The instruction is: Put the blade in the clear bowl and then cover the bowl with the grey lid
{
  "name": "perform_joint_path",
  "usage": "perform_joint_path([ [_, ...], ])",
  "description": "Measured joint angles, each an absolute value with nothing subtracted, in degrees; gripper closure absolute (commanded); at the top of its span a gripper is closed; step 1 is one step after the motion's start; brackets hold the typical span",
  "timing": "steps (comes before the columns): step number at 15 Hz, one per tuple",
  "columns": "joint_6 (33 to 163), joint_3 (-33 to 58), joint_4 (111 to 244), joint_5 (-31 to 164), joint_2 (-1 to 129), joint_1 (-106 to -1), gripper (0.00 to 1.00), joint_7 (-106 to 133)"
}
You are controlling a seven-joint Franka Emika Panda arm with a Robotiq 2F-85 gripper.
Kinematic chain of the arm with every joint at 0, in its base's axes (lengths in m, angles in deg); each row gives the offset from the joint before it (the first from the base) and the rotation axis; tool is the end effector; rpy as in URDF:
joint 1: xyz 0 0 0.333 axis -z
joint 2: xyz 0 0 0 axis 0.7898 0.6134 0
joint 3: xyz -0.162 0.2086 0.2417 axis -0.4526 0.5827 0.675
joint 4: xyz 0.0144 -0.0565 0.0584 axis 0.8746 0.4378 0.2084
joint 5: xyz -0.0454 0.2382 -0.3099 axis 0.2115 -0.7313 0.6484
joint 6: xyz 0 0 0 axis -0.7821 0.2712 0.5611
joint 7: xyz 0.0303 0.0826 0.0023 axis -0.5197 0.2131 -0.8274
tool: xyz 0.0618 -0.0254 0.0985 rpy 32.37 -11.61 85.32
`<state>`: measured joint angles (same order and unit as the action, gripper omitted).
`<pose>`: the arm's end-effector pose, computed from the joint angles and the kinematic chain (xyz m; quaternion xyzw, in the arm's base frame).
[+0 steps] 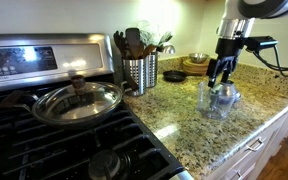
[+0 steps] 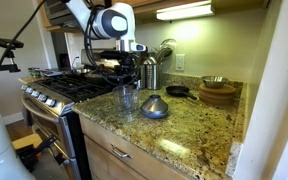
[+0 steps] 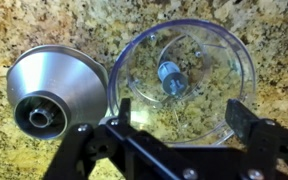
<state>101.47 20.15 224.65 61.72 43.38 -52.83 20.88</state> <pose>0.4779 0.0373 0.3659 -0.9984 -0.0498 -0.0244 0.0079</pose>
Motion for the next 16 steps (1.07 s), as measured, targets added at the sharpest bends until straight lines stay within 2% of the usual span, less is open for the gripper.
perform_joint_path([
  [8, 98.39, 18.87, 224.67, 66.60, 36.04, -51.67, 0.00, 18.51],
  [16, 98.39, 15.38, 223.56, 71.26, 37.48, -48.06, 0.00, 18.22],
])
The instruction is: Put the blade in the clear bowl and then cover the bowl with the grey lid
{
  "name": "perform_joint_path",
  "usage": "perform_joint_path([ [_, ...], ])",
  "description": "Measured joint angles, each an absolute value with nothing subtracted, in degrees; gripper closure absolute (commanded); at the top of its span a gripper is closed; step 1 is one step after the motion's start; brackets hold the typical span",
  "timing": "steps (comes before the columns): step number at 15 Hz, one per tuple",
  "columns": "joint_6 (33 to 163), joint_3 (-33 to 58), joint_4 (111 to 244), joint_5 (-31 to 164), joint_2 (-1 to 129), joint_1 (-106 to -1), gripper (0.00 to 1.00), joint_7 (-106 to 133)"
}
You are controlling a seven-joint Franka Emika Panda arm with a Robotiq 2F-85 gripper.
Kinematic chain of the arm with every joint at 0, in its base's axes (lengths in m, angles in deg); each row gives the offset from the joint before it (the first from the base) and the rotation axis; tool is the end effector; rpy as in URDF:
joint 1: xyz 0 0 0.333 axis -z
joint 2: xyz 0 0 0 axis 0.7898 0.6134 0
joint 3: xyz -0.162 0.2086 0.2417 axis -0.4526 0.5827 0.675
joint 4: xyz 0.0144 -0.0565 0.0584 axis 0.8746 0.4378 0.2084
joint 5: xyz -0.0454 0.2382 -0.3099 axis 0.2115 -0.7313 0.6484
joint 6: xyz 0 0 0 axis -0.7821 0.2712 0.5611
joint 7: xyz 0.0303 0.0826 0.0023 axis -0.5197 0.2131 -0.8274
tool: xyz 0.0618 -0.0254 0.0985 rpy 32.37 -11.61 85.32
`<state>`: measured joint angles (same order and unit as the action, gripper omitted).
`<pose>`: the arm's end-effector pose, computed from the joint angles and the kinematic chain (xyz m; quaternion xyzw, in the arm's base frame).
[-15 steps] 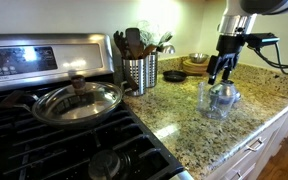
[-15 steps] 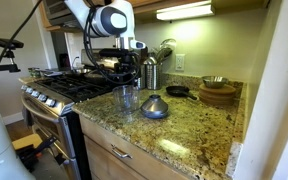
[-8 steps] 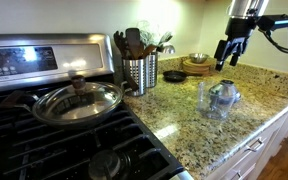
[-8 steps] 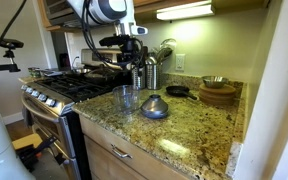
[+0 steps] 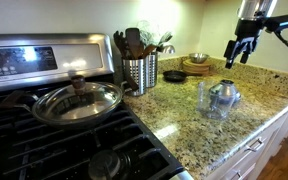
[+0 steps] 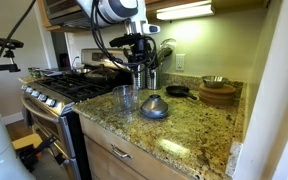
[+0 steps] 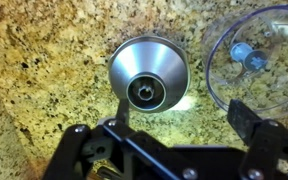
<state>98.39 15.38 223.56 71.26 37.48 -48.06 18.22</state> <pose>0.4710 -0.0455 0.4183 0.9970 -0.0001 0.0563 0.0523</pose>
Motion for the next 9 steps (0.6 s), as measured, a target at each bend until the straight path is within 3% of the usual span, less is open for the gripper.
perform_joint_path([
  [9, 98.39, 13.27, 218.31, 71.32, 45.04, -47.47, 0.00, 19.83],
])
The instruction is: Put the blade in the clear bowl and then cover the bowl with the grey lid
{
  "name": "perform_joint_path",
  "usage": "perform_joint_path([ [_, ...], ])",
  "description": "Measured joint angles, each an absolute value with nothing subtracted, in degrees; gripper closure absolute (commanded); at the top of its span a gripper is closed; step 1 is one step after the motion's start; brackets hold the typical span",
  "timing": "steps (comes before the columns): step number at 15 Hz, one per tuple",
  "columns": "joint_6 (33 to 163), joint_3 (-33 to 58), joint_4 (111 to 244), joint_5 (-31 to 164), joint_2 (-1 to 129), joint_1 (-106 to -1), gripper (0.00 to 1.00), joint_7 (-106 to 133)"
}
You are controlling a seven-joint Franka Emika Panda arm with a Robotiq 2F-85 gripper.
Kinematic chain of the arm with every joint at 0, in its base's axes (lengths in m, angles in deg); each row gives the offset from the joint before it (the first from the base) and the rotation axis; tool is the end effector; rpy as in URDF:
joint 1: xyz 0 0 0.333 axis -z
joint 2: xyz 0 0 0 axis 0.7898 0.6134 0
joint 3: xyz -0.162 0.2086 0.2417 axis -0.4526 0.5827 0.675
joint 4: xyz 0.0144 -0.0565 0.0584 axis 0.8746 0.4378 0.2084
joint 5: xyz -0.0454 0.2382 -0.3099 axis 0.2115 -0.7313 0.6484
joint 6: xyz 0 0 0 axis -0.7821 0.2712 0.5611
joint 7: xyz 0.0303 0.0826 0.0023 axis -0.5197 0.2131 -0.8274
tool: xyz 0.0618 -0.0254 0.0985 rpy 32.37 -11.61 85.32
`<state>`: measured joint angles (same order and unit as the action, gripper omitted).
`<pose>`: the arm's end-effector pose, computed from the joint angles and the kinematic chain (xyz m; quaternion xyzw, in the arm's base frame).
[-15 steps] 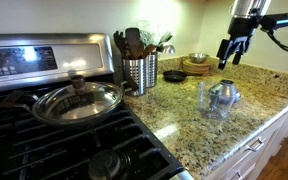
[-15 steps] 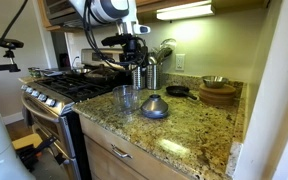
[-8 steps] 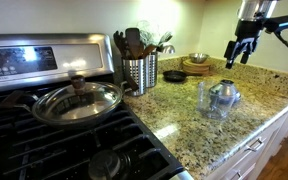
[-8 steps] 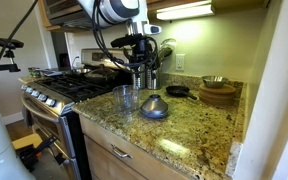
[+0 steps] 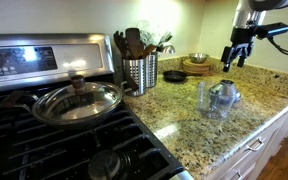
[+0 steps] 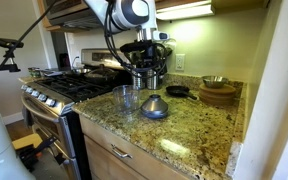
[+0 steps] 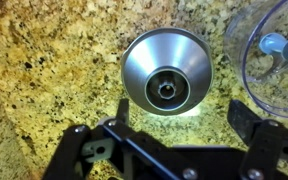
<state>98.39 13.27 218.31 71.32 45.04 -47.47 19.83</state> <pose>0.5044 -0.0726 0.3945 0.9980 -0.0083 0.0343 0.0526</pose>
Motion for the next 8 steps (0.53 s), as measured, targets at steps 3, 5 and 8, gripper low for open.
perform_joint_path([
  [3, 98.40, 13.01, 217.31, 71.26, 46.85, -47.47, 0.00, 20.23],
  [5, 98.48, 13.00, 217.14, 71.26, 47.61, -47.48, 0.00, 20.24],
  [8, 98.48, 13.00, 217.14, 71.26, 48.15, -47.50, 0.00, 20.20],
])
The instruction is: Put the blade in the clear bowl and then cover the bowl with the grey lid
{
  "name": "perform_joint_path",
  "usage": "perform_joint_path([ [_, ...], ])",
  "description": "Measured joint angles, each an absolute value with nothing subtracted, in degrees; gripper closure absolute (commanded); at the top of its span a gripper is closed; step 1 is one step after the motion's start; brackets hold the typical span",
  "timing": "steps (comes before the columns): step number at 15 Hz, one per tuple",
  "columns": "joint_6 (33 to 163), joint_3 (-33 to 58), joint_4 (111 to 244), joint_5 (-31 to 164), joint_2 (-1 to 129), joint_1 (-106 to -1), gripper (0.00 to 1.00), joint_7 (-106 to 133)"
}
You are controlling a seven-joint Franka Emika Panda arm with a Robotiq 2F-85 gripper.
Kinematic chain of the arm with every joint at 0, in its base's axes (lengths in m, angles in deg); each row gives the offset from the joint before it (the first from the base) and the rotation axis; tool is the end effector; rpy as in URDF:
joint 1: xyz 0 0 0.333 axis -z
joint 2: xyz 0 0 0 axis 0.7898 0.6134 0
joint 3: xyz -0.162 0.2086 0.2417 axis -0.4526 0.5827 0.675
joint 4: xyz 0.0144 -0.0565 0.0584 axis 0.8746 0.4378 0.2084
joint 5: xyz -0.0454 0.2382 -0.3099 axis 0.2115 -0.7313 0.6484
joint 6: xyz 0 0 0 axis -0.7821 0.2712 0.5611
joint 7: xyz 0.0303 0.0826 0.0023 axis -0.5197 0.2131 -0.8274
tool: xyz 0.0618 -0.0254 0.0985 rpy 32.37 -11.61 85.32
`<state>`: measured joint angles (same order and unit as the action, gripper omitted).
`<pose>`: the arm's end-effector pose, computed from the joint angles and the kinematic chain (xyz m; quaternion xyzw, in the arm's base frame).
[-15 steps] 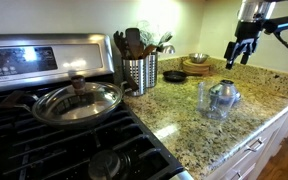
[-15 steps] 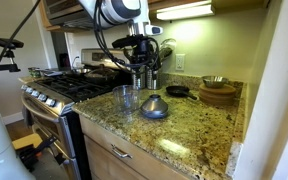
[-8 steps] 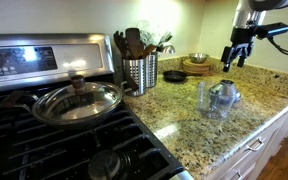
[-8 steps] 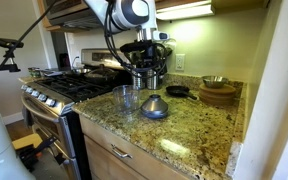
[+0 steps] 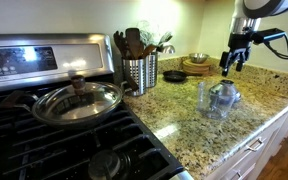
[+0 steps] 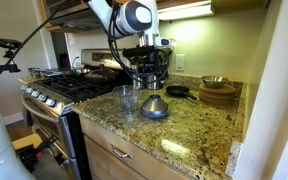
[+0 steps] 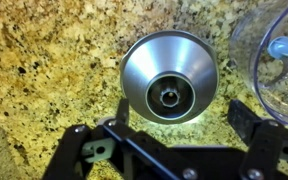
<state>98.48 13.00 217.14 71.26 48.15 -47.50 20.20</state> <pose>0.5133 -0.0758 0.3757 0.9985 -0.0067 0.0179 0.0517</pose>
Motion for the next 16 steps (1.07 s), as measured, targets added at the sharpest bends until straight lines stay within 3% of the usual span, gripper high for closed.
perform_joint_path([
  [16, 98.51, 12.47, 217.14, 69.09, 49.77, -47.39, 0.00, 23.88],
])
